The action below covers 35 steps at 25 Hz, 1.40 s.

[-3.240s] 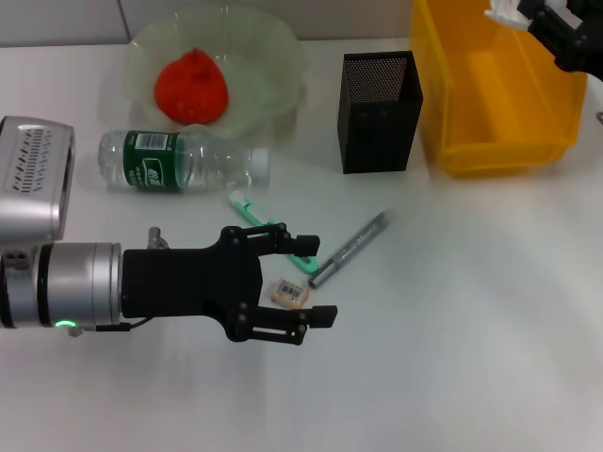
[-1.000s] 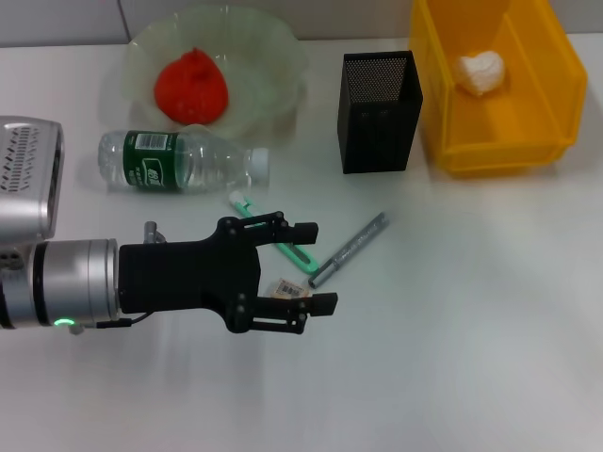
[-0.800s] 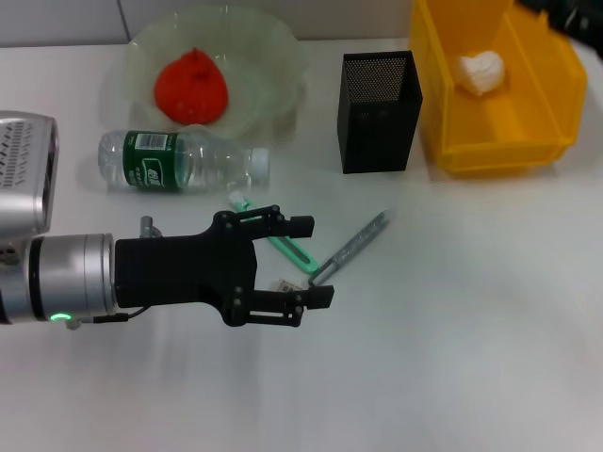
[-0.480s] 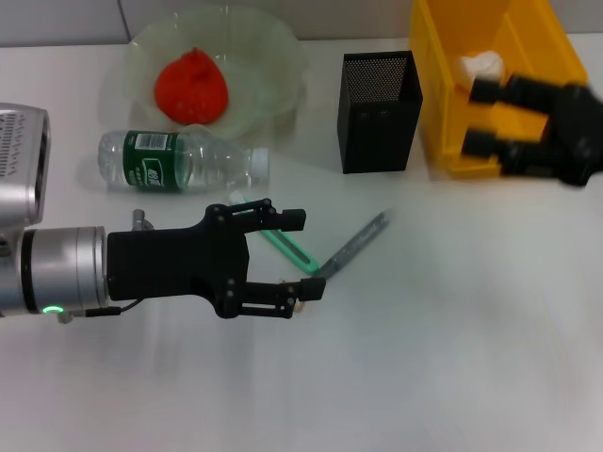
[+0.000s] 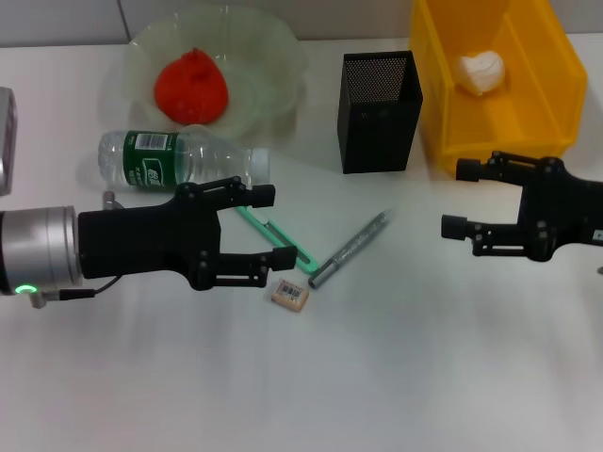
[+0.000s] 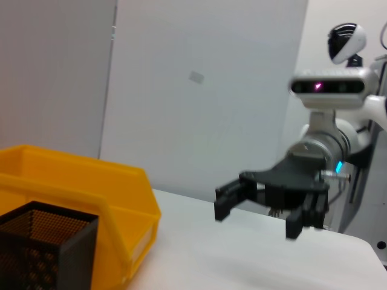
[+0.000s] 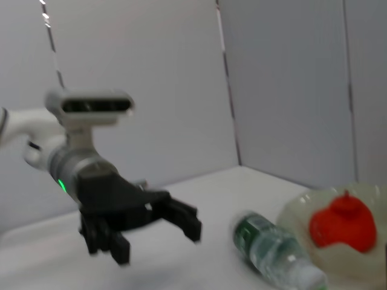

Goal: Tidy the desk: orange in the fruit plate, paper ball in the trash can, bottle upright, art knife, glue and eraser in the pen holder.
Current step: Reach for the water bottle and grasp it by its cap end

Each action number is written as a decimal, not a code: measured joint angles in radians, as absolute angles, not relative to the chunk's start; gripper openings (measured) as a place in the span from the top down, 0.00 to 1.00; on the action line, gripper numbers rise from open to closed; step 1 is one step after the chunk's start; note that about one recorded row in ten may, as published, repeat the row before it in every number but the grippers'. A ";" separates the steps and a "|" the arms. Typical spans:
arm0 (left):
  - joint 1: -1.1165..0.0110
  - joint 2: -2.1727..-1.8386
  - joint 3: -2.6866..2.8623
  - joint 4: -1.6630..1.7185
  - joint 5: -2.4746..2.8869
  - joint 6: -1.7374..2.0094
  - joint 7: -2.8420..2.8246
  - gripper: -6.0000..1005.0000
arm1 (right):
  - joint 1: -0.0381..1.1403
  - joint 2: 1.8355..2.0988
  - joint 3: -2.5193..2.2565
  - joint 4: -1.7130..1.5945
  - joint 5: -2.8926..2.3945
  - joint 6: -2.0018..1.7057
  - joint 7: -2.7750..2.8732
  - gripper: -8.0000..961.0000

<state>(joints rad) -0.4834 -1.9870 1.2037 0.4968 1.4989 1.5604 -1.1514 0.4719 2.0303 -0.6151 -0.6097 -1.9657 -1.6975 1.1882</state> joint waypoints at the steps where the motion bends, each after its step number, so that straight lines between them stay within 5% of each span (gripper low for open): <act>1: -0.483 -1.987 1.204 0.497 1.499 1.560 -1.151 0.14 | 0.472 2.030 -0.615 -0.610 -1.966 -1.697 1.188 0.14; 23: -0.563 -1.956 1.110 0.864 1.813 1.340 -1.523 0.14 | 0.463 2.050 -0.609 -0.536 -1.988 -1.577 1.119 0.14; 35: -0.627 -2.022 1.076 1.109 2.375 1.311 -1.671 0.14 | 0.470 2.050 -0.605 -0.519 -1.988 -1.546 1.146 0.14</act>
<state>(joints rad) -0.6270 -2.0224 1.0761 1.1089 2.3754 1.3108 -1.6713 0.4696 2.0496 -0.6053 -0.5192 -1.9881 -1.5460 1.1459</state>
